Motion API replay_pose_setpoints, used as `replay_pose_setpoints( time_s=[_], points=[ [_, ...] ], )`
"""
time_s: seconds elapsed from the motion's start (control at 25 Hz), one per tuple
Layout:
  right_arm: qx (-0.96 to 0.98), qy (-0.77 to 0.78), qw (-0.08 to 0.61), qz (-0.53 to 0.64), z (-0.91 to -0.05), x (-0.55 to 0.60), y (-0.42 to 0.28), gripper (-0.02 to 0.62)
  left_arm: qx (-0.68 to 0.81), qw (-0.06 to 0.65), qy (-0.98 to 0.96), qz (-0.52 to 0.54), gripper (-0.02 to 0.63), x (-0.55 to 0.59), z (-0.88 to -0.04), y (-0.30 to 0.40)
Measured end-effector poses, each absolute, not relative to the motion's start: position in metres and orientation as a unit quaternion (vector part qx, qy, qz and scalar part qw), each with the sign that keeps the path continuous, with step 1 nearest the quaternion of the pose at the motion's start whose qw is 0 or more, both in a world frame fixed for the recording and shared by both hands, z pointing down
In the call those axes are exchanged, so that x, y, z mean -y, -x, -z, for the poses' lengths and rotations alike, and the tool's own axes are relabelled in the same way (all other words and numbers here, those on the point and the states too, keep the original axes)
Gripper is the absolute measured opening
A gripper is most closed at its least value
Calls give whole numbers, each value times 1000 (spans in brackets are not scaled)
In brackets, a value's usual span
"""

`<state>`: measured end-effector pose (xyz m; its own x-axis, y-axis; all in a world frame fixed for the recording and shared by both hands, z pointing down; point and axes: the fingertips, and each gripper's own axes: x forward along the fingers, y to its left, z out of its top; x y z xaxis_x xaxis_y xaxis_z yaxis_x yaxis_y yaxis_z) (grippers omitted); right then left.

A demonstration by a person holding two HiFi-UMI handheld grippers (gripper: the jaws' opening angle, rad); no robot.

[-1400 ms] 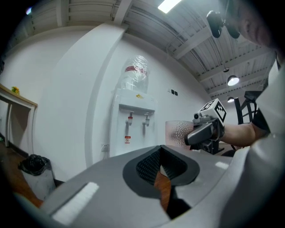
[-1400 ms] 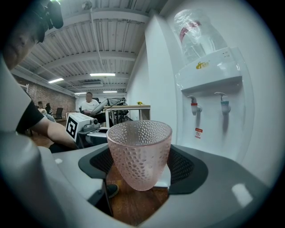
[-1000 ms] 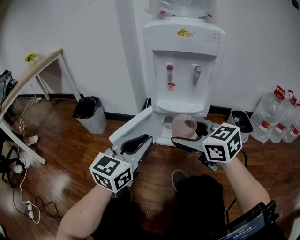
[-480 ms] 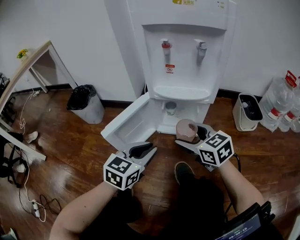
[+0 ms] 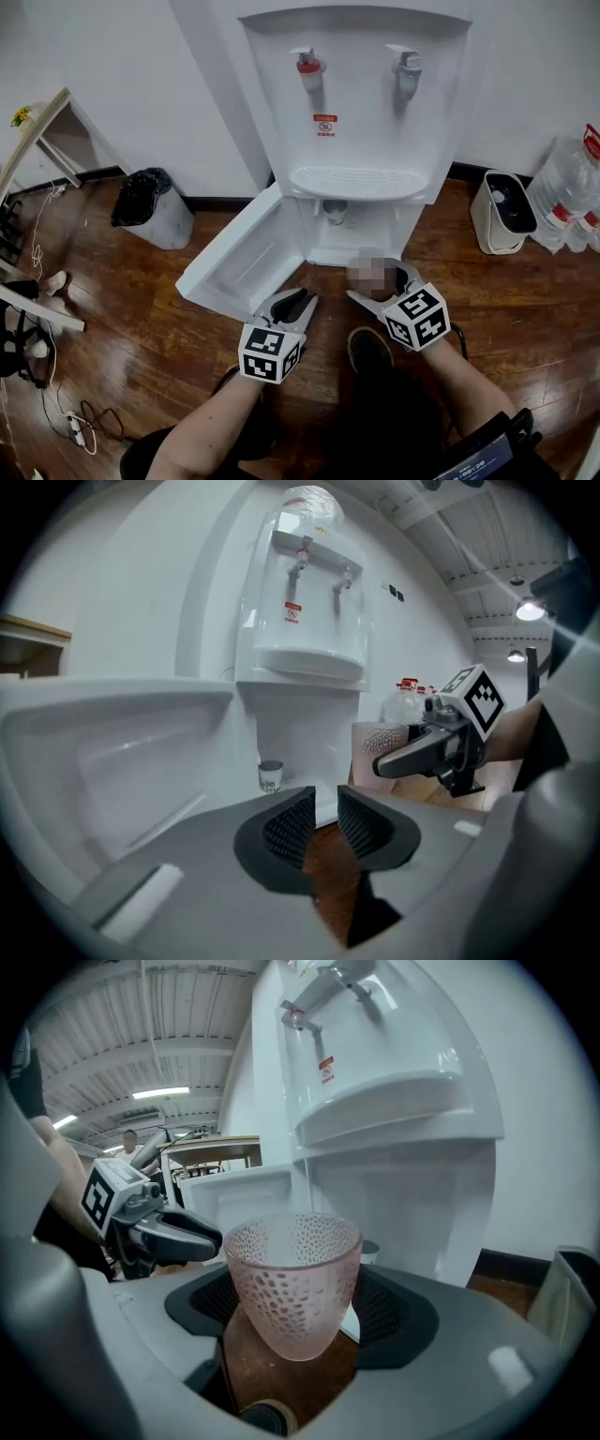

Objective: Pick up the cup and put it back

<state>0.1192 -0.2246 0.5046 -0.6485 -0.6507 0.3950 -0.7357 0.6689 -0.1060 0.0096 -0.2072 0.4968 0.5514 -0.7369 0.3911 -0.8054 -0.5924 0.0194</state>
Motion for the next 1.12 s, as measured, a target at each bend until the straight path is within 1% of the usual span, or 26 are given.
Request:
replay_pose_setpoints(
  time_s=[0.36, 0.72, 1.12],
  points=[
    [868, -455, 133, -146, -549, 278, -126, 370, 468, 129, -855, -182, 212, 228, -542, -26],
    [841, -497, 138, -163, -599, 328, -135, 370, 469, 147, -848, -197, 212, 256, -569, -13],
    [817, -537, 130, -164, -626, 376, -148, 370, 442, 168, -860, -192, 212, 273, -583, -26]
  ],
)
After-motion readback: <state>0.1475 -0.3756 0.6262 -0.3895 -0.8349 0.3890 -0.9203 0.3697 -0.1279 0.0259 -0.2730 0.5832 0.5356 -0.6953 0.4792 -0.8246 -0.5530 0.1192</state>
